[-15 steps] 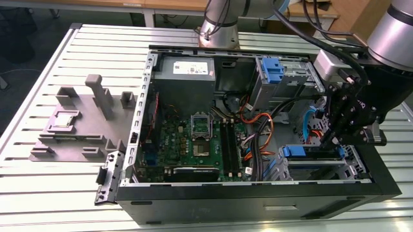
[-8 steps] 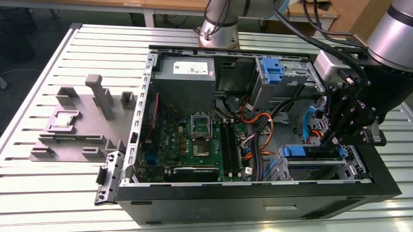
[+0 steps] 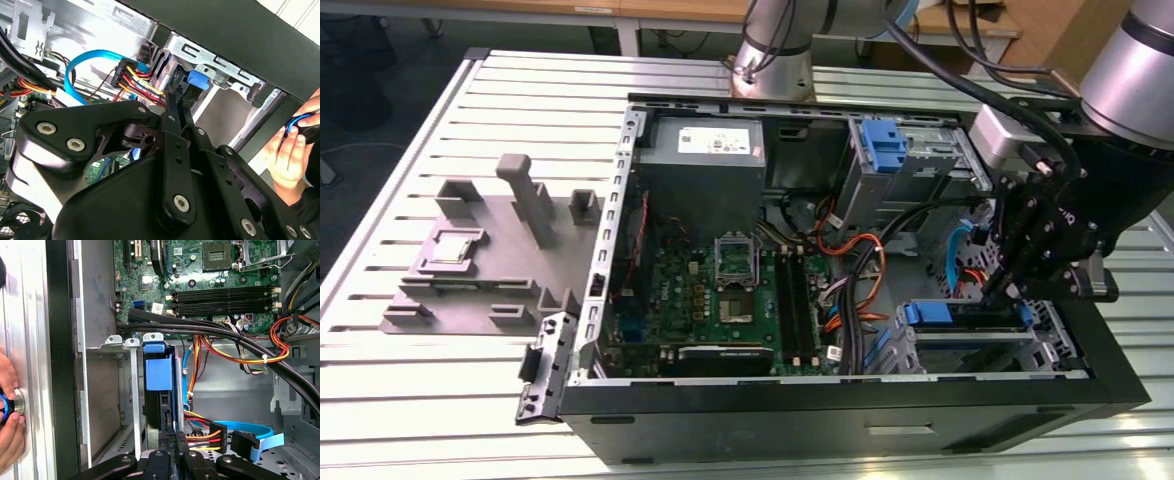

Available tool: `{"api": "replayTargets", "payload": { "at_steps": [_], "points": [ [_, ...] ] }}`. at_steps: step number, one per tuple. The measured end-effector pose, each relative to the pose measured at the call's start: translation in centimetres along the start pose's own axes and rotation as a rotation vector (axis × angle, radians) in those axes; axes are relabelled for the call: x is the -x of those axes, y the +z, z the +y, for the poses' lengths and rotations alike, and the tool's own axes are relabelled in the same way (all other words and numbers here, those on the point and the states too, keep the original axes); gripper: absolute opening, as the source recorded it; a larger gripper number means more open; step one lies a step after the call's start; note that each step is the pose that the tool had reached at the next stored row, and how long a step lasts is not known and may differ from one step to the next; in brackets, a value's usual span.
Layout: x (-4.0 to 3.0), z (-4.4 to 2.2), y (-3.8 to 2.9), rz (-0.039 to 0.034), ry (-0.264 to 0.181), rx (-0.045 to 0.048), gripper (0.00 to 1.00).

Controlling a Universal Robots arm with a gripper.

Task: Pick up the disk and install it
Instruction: 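Insert the first disk wire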

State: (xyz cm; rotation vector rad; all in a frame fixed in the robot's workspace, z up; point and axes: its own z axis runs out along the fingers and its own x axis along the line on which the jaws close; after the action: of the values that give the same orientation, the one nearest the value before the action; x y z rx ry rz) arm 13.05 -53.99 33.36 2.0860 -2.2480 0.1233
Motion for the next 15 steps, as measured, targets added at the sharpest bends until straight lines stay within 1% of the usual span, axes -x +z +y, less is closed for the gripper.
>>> {"api": "replayTargets", "payload": {
  "at_steps": [7,11,15],
  "points": [
    [-0.05,-0.01,-0.13,0.0004,0.002,0.0002,0.16],
    [-0.25,-0.03,-0.08,0.0002,0.002,0.0001,0.16],
    [-0.27,-0.03,-0.03,0.0002,0.002,0.0002,0.16]
  ]
}}
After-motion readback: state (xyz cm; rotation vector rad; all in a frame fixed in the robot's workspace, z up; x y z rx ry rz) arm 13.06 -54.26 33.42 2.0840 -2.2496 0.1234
